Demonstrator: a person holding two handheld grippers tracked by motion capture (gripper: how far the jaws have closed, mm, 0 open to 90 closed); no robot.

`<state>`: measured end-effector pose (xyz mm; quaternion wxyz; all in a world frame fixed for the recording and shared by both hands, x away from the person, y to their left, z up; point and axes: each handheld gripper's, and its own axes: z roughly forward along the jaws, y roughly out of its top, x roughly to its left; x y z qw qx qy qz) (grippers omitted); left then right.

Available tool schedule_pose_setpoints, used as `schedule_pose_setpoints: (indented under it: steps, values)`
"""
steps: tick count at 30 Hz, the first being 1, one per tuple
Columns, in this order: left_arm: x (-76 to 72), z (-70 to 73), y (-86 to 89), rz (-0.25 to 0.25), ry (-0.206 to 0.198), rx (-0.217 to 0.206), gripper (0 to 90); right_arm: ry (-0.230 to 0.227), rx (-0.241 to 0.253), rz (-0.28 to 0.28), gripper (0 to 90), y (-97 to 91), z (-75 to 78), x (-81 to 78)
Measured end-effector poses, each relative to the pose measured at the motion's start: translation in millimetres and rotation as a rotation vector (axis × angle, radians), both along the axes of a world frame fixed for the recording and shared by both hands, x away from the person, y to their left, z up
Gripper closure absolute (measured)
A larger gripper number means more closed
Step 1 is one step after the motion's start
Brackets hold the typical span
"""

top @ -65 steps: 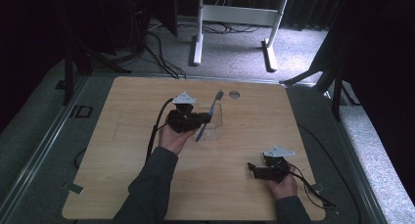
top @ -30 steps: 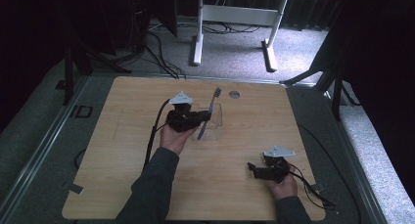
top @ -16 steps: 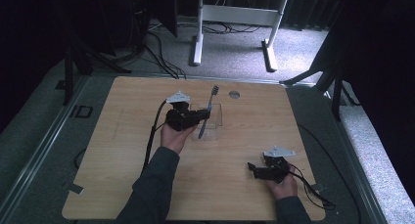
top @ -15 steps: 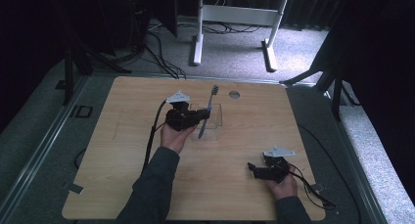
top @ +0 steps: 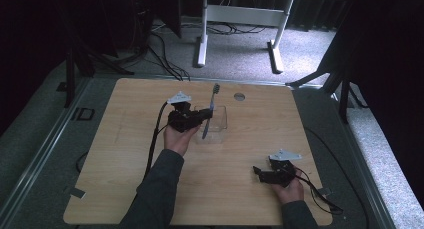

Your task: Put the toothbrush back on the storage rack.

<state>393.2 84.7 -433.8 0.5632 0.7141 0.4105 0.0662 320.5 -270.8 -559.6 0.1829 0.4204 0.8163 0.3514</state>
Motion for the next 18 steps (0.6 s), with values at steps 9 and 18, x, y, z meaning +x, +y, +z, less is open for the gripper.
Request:
schedule_pose_setpoints:
  steps: [9, 18]
  values:
    - [2.2, 0.0, 2.1, 0.043, -0.002, -0.002, 81.6, 0.001, 0.001, -0.001, 20.6, 0.1, 0.0, -0.1]
    - [5.8, -1.9, 2.8, 0.086, -0.002, -0.018, 81.6, 0.0, 0.001, -0.001, 20.6, 0.1, -0.1, 0.0]
